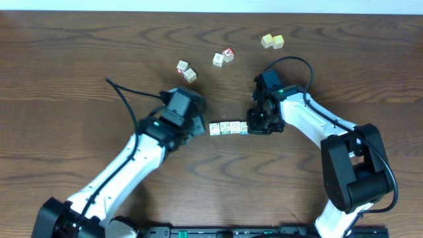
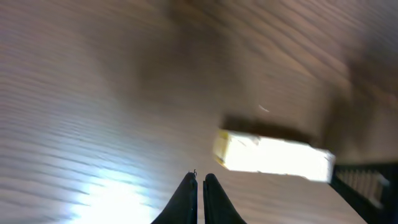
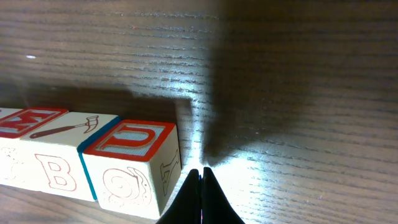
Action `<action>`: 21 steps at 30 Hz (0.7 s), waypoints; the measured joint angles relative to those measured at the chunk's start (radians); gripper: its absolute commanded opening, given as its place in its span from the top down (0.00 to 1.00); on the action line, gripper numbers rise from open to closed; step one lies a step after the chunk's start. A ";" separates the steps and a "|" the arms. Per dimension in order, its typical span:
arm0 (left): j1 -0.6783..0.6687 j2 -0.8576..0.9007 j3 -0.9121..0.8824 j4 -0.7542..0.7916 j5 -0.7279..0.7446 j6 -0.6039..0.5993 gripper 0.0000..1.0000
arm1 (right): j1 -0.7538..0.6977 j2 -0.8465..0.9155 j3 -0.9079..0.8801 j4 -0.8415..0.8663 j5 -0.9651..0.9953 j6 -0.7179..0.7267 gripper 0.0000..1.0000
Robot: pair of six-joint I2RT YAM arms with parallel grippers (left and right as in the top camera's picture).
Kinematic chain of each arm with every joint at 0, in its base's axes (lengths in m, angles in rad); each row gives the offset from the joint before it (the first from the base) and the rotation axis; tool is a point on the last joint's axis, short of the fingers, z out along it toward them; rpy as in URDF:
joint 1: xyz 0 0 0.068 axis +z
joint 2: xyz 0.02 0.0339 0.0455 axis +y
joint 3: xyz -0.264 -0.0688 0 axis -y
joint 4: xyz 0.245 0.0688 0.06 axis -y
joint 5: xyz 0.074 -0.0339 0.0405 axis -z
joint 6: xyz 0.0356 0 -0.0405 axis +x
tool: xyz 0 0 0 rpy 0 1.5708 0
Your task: Lift 4 blocks
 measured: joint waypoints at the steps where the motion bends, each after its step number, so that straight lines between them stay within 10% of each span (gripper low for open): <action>1: 0.021 0.019 0.000 0.002 0.011 0.013 0.94 | 0.000 0.000 0.000 0.006 0.000 0.004 0.99; 21: 0.109 0.339 -0.002 0.198 0.327 0.064 0.93 | 0.000 0.000 0.000 0.024 -0.004 0.035 0.99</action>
